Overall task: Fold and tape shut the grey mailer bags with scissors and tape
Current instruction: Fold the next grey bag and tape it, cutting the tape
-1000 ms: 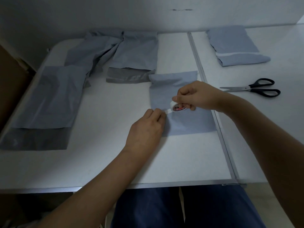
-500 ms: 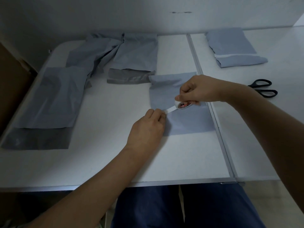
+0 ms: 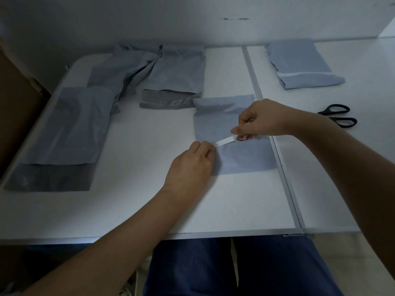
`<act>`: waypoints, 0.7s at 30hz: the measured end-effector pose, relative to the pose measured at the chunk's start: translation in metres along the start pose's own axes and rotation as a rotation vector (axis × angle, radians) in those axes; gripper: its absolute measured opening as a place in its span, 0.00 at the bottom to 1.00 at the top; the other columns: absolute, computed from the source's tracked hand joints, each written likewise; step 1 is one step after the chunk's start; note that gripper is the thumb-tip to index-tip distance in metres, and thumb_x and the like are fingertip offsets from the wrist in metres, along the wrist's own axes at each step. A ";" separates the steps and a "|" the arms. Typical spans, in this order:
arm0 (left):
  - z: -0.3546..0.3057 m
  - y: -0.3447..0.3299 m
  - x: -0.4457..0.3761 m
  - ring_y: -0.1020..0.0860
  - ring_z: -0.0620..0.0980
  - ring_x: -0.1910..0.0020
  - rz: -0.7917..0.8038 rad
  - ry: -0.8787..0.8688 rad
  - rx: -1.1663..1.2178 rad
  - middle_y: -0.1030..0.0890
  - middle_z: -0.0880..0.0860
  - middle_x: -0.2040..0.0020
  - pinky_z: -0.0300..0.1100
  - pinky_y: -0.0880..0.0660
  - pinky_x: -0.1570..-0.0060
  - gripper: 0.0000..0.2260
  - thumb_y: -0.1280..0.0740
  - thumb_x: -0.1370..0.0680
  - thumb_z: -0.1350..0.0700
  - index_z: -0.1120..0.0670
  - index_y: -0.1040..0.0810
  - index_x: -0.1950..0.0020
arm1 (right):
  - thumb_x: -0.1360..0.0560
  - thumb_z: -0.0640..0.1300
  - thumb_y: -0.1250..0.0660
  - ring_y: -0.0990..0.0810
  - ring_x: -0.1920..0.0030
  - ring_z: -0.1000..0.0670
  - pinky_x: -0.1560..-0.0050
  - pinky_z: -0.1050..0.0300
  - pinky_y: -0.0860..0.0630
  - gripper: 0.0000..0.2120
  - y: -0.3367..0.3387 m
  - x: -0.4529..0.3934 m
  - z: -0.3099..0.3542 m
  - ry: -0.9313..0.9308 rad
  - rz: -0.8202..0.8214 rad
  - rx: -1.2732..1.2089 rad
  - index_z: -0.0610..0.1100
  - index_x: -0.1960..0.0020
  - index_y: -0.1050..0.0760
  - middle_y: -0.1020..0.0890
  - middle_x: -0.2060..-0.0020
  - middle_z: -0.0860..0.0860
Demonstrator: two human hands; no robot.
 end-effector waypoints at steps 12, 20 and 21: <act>0.001 0.002 -0.002 0.26 0.52 0.63 -0.028 -0.030 0.023 0.24 0.53 0.59 0.40 0.37 0.72 0.17 0.26 0.40 0.66 0.60 0.19 0.52 | 0.26 0.54 0.30 0.21 0.60 0.58 0.59 0.66 0.28 0.09 -0.021 0.010 -0.017 -0.047 -0.039 -0.439 0.49 0.52 0.20 0.17 0.59 0.53; 0.007 -0.004 0.000 0.26 0.54 0.58 -0.052 -0.042 0.073 0.24 0.55 0.54 0.45 0.32 0.63 0.14 0.30 0.32 0.65 0.61 0.20 0.47 | 0.30 0.52 0.26 0.21 0.58 0.55 0.57 0.65 0.27 0.12 -0.052 0.019 -0.028 -0.017 -0.405 -0.592 0.50 0.52 0.25 0.19 0.58 0.55; 0.007 -0.004 0.000 0.26 0.55 0.56 -0.050 -0.045 0.090 0.24 0.55 0.53 0.46 0.30 0.61 0.13 0.30 0.31 0.65 0.61 0.20 0.47 | 0.30 0.51 0.26 0.22 0.58 0.56 0.58 0.67 0.28 0.12 -0.052 0.020 -0.028 -0.014 -0.420 -0.594 0.50 0.51 0.25 0.20 0.57 0.56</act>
Point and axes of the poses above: each hand's wrist, its own x-axis away from the middle knuckle, its own y-axis out of the back of the hand, z = x × y, the point moved 5 cm from there along -x, towards the middle knuckle
